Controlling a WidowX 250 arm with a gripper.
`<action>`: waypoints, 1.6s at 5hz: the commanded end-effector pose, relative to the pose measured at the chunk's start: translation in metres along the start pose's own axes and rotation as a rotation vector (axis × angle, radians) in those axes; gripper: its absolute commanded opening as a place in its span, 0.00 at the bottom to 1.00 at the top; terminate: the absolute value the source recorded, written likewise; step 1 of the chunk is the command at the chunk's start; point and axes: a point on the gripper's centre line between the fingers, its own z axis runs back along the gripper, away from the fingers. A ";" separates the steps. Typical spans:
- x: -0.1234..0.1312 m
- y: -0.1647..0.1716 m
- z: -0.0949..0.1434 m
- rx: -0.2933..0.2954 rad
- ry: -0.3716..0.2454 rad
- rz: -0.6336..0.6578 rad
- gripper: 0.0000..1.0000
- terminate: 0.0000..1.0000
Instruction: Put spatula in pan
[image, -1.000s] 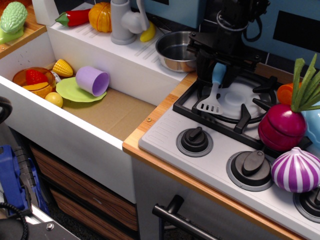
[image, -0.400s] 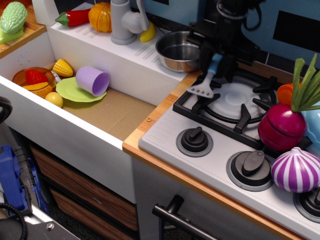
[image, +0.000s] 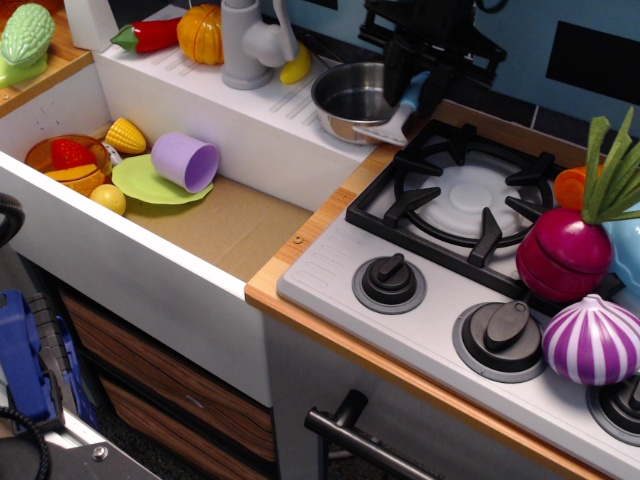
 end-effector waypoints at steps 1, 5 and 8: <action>0.006 0.036 0.013 -0.007 -0.024 -0.007 0.00 0.00; 0.037 0.070 -0.014 -0.034 -0.063 -0.047 0.00 0.00; 0.042 0.071 -0.018 -0.038 -0.129 -0.085 1.00 0.00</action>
